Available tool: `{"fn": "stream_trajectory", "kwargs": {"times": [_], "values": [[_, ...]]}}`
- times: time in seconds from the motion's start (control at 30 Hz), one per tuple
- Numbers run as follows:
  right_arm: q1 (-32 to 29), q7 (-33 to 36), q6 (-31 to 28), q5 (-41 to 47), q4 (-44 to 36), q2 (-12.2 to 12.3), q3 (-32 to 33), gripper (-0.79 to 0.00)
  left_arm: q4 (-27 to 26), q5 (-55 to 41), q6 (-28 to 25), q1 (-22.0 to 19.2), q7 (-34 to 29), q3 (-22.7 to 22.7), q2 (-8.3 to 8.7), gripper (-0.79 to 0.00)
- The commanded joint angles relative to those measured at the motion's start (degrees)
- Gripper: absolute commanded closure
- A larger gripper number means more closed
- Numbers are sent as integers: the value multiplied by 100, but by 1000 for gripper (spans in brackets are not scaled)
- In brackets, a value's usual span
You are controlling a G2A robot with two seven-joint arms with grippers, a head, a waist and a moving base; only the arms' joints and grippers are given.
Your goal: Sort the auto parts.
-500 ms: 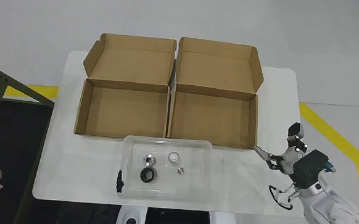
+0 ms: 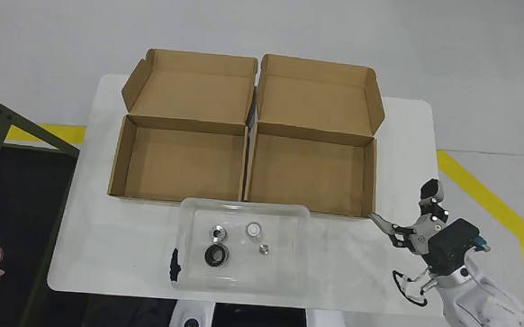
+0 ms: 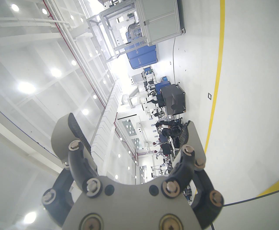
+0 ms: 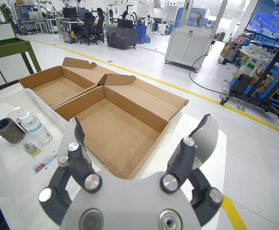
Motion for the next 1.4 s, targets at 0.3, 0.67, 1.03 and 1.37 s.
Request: {"fn": "stream_trajectory", "kwargs": {"times": [0.3, 0.67, 1.03, 1.37], "values": [[276, 679, -638, 219, -8, 54, -251, -785, 0, 0, 0, 0, 0, 0, 0, -785], [1245, 2246, -1759, 239, -253, 146, -1428, -785, 0, 0, 0, 0, 0, 0, 0, -785], [2326, 3771, -1916, 299, -155, 116, -3105, -785, 0, 0, 0, 0, 0, 0, 0, -785], [2839, 4363, -1719, 299, 70, 67, -4053, -785, 0, 0, 0, 0, 0, 0, 0, -785]]}}
